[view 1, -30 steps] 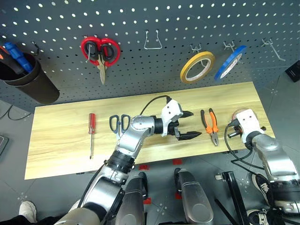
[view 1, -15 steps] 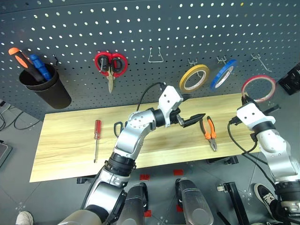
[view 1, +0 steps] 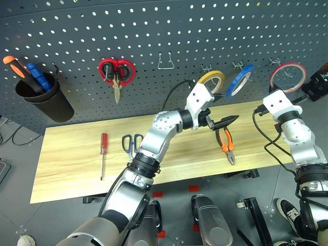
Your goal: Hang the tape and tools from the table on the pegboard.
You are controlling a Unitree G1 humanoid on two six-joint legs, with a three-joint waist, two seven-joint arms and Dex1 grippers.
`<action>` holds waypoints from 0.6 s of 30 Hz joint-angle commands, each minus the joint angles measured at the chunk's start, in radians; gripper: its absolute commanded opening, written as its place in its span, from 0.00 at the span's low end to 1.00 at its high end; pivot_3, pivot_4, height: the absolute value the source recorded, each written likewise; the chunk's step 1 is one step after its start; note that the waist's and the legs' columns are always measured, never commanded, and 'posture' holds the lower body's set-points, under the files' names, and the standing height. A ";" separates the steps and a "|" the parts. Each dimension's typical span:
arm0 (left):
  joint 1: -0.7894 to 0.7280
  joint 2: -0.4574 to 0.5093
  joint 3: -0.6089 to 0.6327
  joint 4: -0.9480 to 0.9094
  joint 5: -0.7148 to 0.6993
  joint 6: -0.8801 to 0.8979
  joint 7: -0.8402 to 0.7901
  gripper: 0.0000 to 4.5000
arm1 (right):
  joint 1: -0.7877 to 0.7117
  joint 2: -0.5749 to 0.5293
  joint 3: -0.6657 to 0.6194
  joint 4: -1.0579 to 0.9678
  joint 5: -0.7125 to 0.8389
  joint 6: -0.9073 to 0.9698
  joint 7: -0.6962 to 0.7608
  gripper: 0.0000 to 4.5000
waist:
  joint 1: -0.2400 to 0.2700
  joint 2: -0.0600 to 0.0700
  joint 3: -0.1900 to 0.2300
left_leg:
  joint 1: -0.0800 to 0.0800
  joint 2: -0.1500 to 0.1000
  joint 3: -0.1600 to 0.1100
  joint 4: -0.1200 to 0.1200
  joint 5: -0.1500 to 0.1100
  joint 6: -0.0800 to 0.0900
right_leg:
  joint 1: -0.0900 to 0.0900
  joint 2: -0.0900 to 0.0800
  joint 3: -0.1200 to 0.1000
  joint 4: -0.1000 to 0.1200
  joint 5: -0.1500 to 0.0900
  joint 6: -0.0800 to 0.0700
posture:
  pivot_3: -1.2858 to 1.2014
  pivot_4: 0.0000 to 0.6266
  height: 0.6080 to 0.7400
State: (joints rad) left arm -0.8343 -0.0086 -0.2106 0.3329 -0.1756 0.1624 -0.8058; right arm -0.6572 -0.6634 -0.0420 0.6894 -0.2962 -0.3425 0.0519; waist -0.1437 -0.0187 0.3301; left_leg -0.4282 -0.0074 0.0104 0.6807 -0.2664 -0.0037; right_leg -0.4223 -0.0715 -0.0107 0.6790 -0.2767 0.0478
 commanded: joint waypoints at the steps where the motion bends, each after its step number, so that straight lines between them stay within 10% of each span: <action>1: -0.024 -0.015 -0.007 -0.014 -0.007 -0.030 -0.009 1.00 | -0.031 0.012 -0.039 0.025 0.085 -0.016 0.051 0.13 | -0.004 0.000 0.000 | 0.000 0.000 0.000 0.000 0.000 0.000 | 0.000 0.000 0.000 0.000 0.000 0.000 | 0.40 0.38 1.00; 13: 0.027 0.007 -0.017 -0.069 0.000 -0.010 -0.008 1.00 | 0.112 0.044 -0.075 -0.166 0.162 0.085 0.081 0.94 | -0.001 0.001 0.000 | 0.000 0.000 0.000 0.000 0.000 0.000 | 0.000 0.000 0.000 0.001 0.000 0.000 | 0.41 0.40 1.00; 18: 0.164 0.067 -0.059 -0.194 0.012 0.020 -0.025 1.00 | 0.347 0.073 -0.109 -0.510 0.199 0.323 0.116 0.99 | 0.005 0.001 -0.001 | 0.000 0.001 -0.001 0.000 0.000 0.000 | 0.000 0.000 0.000 0.002 0.000 0.000 | 0.41 0.44 1.00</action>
State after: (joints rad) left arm -0.7017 0.0464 -0.2432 0.2257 -0.1682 0.1733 -0.8199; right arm -0.3545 -0.5931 -0.1087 0.3125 -0.1274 -0.1184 0.1542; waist -0.1391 -0.0174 0.3294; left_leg -0.4281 -0.0061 0.0097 0.6814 -0.2664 -0.0037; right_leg -0.4219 -0.0718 -0.0104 0.6806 -0.2766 0.0478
